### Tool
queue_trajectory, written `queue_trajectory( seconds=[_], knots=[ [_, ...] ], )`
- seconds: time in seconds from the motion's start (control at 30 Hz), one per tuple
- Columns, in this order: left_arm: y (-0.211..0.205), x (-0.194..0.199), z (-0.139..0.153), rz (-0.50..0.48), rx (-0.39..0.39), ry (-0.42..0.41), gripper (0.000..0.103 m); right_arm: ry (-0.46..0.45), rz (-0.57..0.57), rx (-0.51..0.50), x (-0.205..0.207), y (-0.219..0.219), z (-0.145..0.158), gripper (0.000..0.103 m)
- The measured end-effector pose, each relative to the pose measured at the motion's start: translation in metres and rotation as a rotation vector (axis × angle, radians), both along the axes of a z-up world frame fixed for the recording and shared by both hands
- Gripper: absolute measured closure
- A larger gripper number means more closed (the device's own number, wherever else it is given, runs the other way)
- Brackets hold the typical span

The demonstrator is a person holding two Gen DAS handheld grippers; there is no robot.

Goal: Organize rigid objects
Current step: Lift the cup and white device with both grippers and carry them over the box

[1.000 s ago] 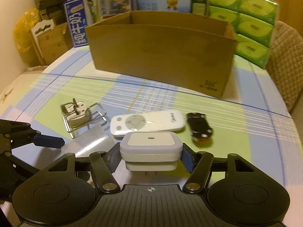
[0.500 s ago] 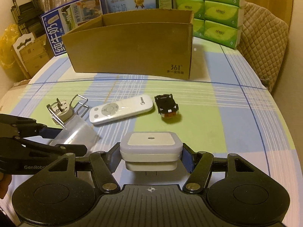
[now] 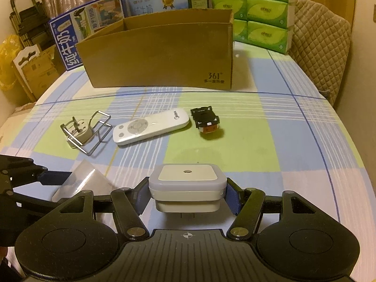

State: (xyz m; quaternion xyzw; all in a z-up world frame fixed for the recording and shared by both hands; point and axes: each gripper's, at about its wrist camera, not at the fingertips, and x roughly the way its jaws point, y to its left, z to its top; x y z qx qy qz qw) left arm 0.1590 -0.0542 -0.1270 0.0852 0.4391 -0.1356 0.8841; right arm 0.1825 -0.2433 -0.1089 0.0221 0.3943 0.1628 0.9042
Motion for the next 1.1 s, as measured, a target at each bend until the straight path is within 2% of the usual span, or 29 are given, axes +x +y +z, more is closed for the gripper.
queue_trajectory(
  seconds=[0.53,0.73,1.1],
  knots=[
    [0.002,0.003,0.0,0.025,-0.02,-0.001,0.056,-0.007,-0.011,-0.001,0.0,-0.002,-0.003,0.042],
    [0.006,0.0,0.016,0.042,-0.038,-0.016,0.056,-0.009,-0.007,0.004,-0.004,-0.001,0.002,0.042],
    [0.008,-0.003,0.05,0.06,-0.065,-0.058,0.056,-0.052,0.001,0.009,-0.016,0.002,0.029,0.042]
  ],
)
